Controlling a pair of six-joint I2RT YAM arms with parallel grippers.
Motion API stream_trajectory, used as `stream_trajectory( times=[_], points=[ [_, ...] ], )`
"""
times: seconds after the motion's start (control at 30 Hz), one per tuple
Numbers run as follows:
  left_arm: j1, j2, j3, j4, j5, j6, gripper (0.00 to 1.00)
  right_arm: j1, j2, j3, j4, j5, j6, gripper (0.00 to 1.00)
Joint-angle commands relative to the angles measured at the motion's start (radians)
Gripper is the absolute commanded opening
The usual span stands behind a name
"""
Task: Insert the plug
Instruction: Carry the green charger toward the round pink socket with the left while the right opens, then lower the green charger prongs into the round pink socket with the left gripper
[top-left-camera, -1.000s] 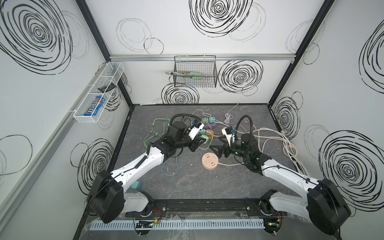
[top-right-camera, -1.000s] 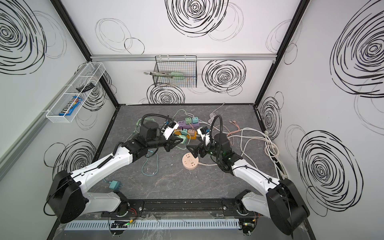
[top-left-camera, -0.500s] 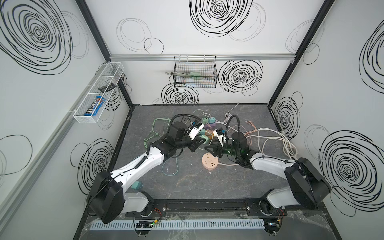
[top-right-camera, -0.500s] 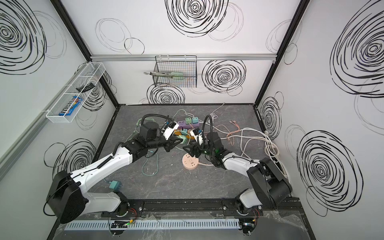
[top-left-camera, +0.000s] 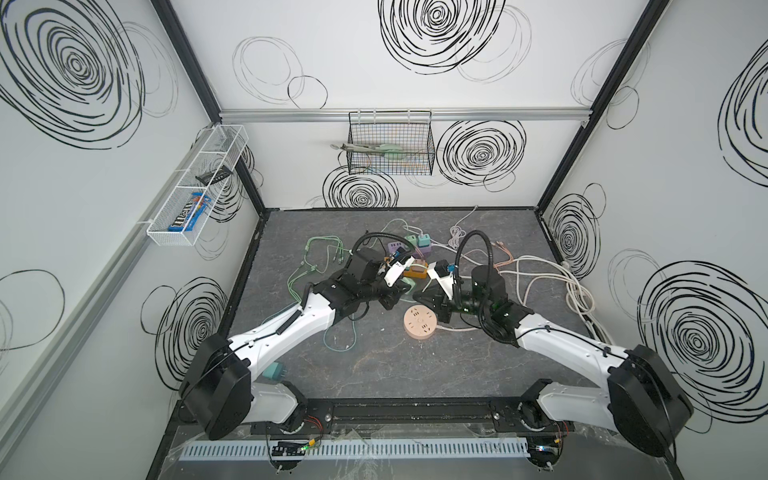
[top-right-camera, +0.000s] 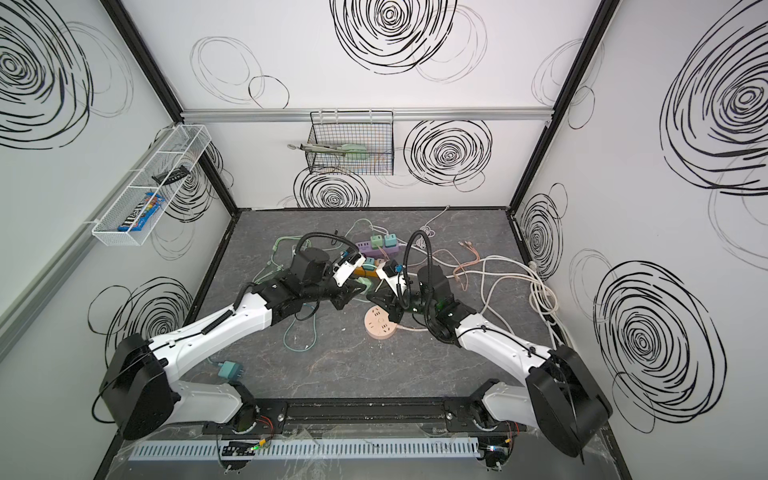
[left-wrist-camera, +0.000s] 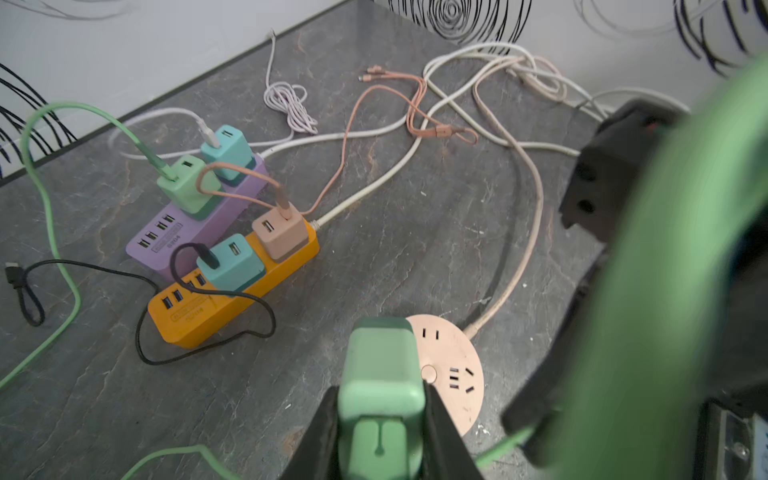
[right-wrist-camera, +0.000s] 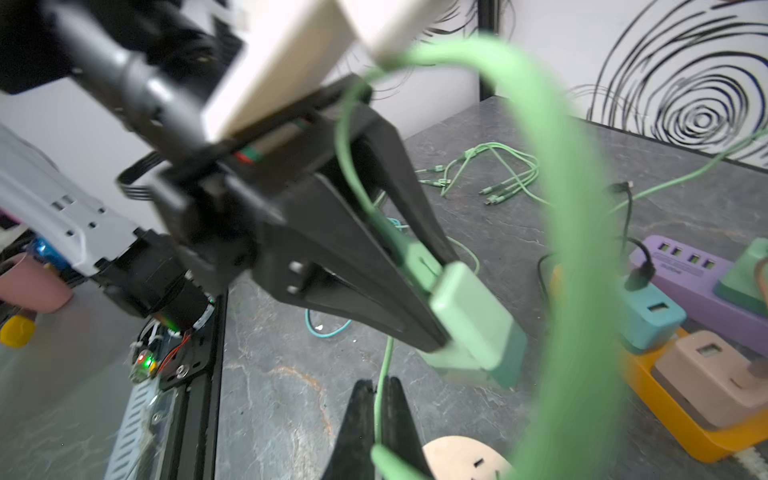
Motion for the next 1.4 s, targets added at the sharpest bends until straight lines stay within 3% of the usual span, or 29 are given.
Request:
stream_trajectory(
  times=[0.0,0.43,0.77,1.37],
  points=[
    [-0.024,0.043,0.051,-0.060,-0.040,0.050,0.00,0.023,-0.032,-0.024,-0.149,-0.077,-0.106,0.01],
    [-0.086,0.139,0.082,-0.123,0.004,0.064,0.00,0.067,-0.090,-0.085,-0.146,0.046,-0.001,0.00],
    [-0.131,0.246,0.174,-0.207,-0.026,0.115,0.00,0.066,-0.085,-0.087,-0.196,0.187,0.074,0.00],
    [-0.133,0.360,0.251,-0.294,-0.075,0.152,0.00,0.065,-0.049,-0.067,-0.208,0.178,0.071,0.00]
  ],
)
